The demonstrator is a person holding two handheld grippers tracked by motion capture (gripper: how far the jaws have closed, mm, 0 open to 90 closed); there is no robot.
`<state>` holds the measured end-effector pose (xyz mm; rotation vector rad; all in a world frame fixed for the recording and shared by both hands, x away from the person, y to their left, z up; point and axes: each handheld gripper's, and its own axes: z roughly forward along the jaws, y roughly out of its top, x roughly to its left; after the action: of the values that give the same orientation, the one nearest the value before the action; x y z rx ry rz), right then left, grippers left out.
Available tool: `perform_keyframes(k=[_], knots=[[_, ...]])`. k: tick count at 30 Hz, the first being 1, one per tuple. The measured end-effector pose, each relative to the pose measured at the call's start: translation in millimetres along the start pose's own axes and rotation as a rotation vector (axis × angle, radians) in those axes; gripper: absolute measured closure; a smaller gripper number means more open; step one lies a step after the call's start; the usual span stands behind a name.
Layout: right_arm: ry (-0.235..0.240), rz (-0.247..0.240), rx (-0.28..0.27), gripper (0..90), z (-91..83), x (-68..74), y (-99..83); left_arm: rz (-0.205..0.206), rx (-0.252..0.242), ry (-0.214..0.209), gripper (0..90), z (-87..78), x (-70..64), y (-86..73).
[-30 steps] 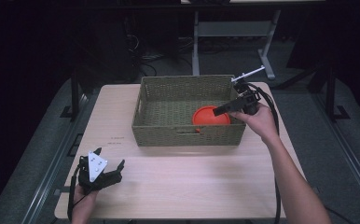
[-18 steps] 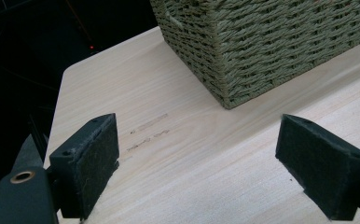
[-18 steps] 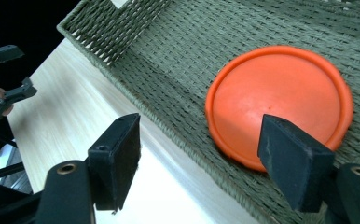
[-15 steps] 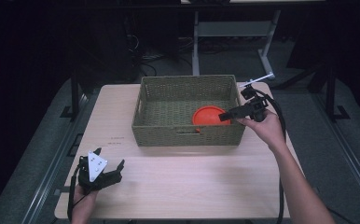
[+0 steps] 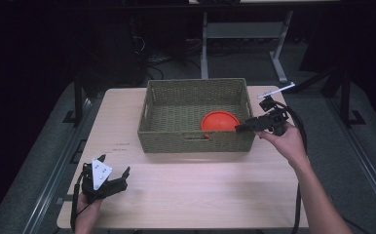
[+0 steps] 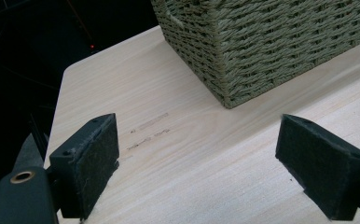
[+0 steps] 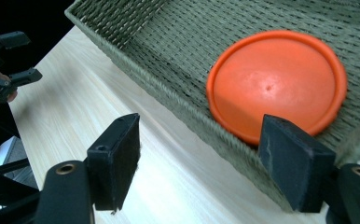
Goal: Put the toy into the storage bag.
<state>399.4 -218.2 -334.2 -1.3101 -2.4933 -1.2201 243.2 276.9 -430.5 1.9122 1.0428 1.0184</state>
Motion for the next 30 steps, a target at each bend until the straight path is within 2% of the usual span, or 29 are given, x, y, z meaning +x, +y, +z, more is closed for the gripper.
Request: perform_keyframes(k=[13, 23, 30], knots=[[0.001, 0.011, -0.019, 28.1, -13.9, -4.1, -22.2, -0.004, 0.002, 0.006, 12.8, 0.2, -0.2, -0.3], [-0.005, 0.003, -0.037, 26.9, -23.2, -1.2, -48.6, -0.012, 0.001, 0.009, 12.8, -0.3, 0.1, -0.6], [-0.007, -0.003, -0.030, 26.9, -25.1, -1.6, -67.0, -0.018, -0.002, 0.011, 12.8, -0.4, 0.5, -0.8]])
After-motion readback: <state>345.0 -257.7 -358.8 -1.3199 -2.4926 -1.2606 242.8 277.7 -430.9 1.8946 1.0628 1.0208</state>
